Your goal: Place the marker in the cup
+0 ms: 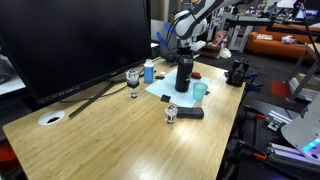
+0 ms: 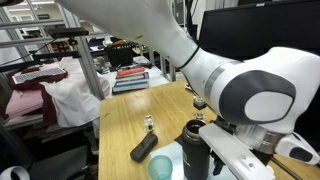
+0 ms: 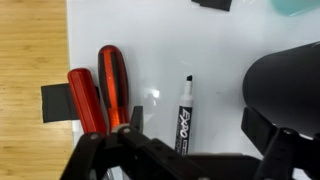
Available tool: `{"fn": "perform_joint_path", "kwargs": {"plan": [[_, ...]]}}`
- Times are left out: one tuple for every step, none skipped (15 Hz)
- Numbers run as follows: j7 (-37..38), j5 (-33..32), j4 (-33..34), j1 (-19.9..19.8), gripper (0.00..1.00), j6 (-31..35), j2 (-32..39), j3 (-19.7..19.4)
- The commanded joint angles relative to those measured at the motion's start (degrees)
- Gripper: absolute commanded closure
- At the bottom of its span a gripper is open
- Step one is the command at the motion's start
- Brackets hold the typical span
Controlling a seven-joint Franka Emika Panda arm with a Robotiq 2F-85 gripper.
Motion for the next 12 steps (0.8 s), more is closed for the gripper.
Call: {"fn": "perform_joint_path", "kwargs": {"plan": [[0.4,-0.3,0.2,-0.5,0.00,0.4,0.6,0.6],[0.4,-0.5,0.1,-0.5,0.00,1.1,1.0,0.6],[0.3,-0.3,0.3,-0.6,0.00,1.8,1.6,0.7],[0.4,0.2,0.3,-0.8,0.00,3.3,2.3,0.8],[0.4,0.6,0.3,-1.0,0.00,5.0,2.9,1.0],[0.5,1.0,0.4,-1.2,0.00,6.1,3.4,1.1],[0.6,1.3,0.6,-1.3,0.00,7.4,4.0,1.2],[0.7,1.5,0.7,-1.3,0.00,8.2,4.5,1.2],[1.2,1.0,0.7,-1.0,0.00,9.0,4.9,0.9],[1.3,0.8,0.7,-0.8,0.00,9.7,5.2,0.8],[1.3,0.8,0.7,-0.8,0.00,10.2,5.3,0.8],[1.4,0.8,0.7,-0.8,0.00,10.7,5.4,0.9]]}}
